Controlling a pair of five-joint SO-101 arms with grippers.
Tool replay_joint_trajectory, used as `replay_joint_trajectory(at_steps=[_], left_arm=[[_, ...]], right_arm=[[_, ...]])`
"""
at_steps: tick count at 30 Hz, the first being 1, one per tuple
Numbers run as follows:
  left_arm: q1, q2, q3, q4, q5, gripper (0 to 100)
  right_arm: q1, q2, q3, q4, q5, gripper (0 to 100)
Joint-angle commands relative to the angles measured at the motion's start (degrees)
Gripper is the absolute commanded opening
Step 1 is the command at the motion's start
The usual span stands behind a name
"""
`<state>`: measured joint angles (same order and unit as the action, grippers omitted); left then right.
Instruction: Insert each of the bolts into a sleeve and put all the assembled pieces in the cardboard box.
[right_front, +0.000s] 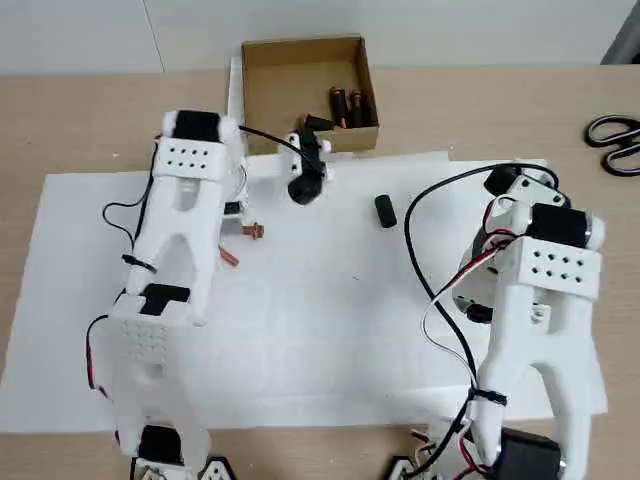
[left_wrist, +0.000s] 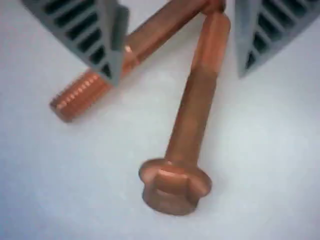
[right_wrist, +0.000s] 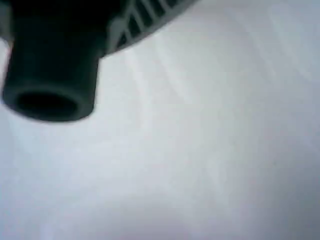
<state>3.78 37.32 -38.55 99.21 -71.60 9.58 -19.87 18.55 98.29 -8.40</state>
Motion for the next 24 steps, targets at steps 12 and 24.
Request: replay_joint_trajectory(at_steps=[12, 24], left_arm=[[0.4, 4.5, 0.0, -0.9, -0.3, 16], [1.8, 5.5, 0.0, -5.7, -0.3, 16]], right_arm=[[0.7, -1.8, -0.3, -0.4, 0.2, 0.3], [0.7, -1.8, -0.3, -0.4, 0.2, 0.3]])
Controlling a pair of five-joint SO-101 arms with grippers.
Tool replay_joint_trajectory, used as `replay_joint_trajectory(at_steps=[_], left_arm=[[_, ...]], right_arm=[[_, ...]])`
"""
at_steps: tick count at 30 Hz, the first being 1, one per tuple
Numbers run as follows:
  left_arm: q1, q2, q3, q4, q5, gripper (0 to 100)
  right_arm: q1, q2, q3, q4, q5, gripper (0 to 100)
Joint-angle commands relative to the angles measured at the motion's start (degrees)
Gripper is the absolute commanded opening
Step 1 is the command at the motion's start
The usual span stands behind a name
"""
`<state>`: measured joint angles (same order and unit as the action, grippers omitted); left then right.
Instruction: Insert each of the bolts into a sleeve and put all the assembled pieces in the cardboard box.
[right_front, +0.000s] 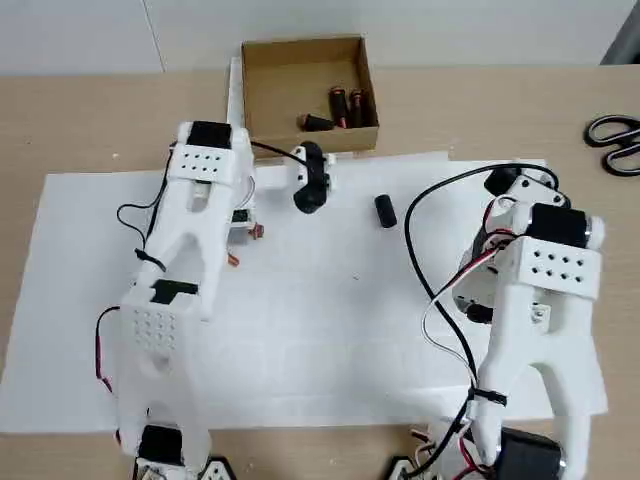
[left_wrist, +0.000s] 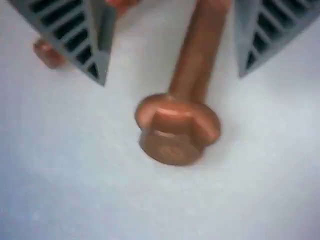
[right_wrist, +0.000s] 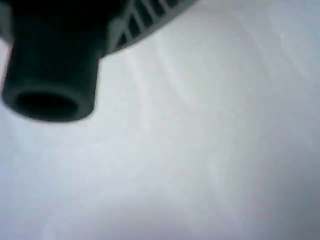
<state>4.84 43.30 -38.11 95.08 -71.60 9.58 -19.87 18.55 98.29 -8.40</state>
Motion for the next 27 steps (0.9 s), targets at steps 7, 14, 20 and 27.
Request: replay_joint_trajectory(at_steps=[7, 14, 20, 27], left_arm=[[2.5, -0.4, -0.5, -2.5, -0.4, 16], [2.7, 1.0, -0.7, -4.4, -2.0, 16], [1.1, 4.4, -4.7, -1.7, -1.9, 16], [-0.4, 6.5, -10.8, 0.9, -1.9, 16]], right_arm=[[0.7, -1.8, -0.3, -0.4, 0.2, 0.3], [0.7, -1.8, -0.3, -0.3, 0.2, 0.3], [0.7, -1.8, -0.3, -0.4, 0.2, 0.3], [0.7, -1.8, -0.3, -0.4, 0.2, 0.3]])
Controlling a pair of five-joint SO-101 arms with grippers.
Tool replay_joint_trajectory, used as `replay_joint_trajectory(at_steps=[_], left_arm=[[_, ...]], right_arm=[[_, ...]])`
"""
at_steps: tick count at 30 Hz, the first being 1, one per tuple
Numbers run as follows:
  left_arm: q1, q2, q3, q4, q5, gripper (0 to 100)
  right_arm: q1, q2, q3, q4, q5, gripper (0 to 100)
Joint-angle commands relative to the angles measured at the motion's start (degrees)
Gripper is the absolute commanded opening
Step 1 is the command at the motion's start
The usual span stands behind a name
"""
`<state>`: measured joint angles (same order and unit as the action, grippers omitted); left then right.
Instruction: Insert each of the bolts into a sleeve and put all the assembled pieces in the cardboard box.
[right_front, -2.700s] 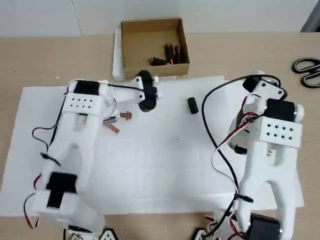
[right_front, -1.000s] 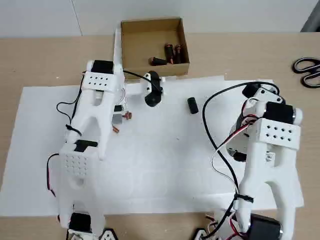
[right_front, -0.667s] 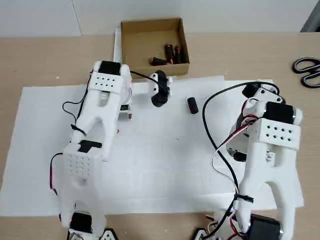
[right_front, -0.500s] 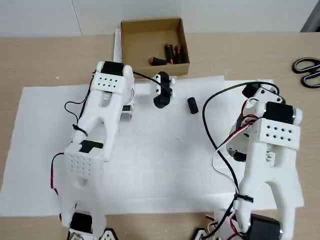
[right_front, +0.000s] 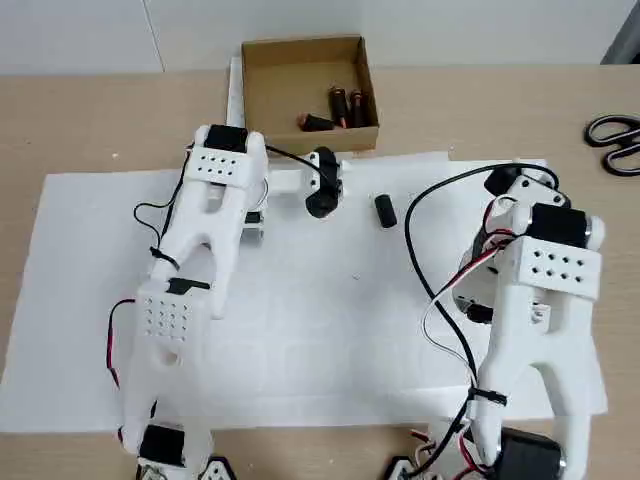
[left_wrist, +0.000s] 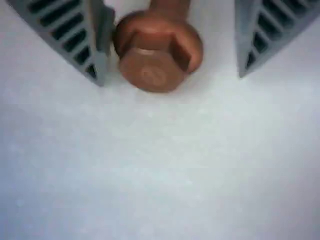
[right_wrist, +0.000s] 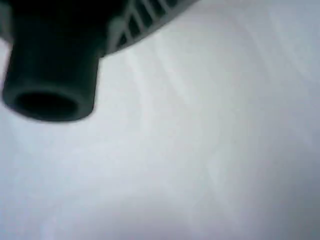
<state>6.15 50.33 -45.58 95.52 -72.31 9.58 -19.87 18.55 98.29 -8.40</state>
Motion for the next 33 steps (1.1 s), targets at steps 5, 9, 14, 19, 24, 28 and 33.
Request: replay_joint_trajectory(at_steps=[5, 9, 14, 19, 24, 28, 33], left_arm=[[-2.6, -0.2, -5.3, 1.8, -2.5, 16], [-3.2, -0.1, -5.2, 1.8, -2.7, 16], [-2.4, 0.0, -4.3, 1.6, -2.7, 16], [-0.9, 0.0, -2.5, 1.5, -2.7, 16], [0.2, 0.0, -0.7, -1.1, -2.6, 16], [0.1, 0.0, -0.5, -1.3, -2.6, 16], [-0.1, 0.0, -0.4, -1.2, -2.6, 16]], right_arm=[[0.7, -1.8, -0.3, -0.4, 0.2, 0.3], [0.7, -1.8, -0.3, -0.4, 0.2, 0.3], [0.7, -1.8, -0.3, -0.4, 0.1, 0.3], [0.7, -1.8, -0.3, -0.4, 0.1, 0.3], [0.7, -1.8, -0.3, -0.4, 0.1, 0.3], [0.8, -1.8, -0.3, -0.4, 0.1, 0.3], [2.5, -1.8, -0.4, -0.4, 0.1, 0.3]])
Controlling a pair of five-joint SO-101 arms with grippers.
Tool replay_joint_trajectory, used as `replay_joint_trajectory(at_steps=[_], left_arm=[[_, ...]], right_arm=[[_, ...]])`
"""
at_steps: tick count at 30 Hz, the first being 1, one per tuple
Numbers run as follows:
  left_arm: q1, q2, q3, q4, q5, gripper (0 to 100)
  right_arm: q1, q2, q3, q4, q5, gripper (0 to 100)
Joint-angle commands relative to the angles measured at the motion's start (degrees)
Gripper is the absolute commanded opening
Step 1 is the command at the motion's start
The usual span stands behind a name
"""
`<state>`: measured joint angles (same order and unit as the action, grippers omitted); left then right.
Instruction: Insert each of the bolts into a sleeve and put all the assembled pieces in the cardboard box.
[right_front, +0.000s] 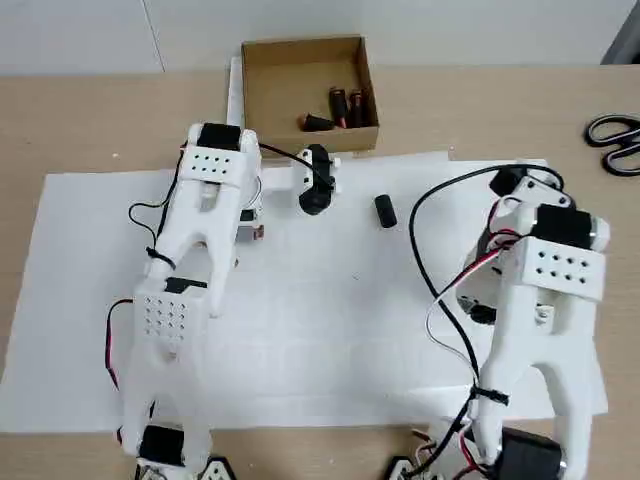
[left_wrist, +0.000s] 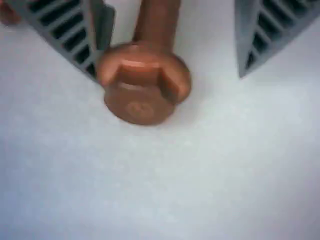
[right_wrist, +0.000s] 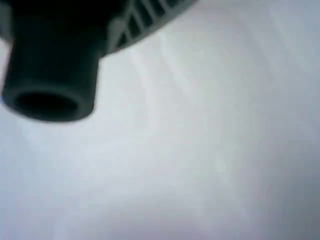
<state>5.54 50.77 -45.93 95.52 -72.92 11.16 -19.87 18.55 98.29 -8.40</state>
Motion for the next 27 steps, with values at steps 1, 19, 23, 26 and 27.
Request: replay_joint_trajectory(at_steps=[1, 19, 23, 26, 27], left_arm=[[0.5, -0.4, 0.0, -1.2, -2.0, 16], [1.8, 5.2, -5.6, -1.1, -1.8, 7], [1.8, 5.2, -5.7, -1.1, -1.8, 7], [2.1, 5.2, -5.7, -1.1, -1.8, 2], [2.3, 5.2, -5.7, -1.1, -1.8, 0]], right_arm=[[0.9, -1.8, -0.4, -0.4, 0.1, 0.3], [0.7, -1.9, -0.4, -0.4, 0.1, 0.3], [0.8, -1.9, -0.4, -0.4, 0.1, 0.3], [0.8, -1.9, -0.4, -0.4, 0.1, 0.3], [0.8, -1.9, -0.4, -0.4, 0.1, 0.3]])
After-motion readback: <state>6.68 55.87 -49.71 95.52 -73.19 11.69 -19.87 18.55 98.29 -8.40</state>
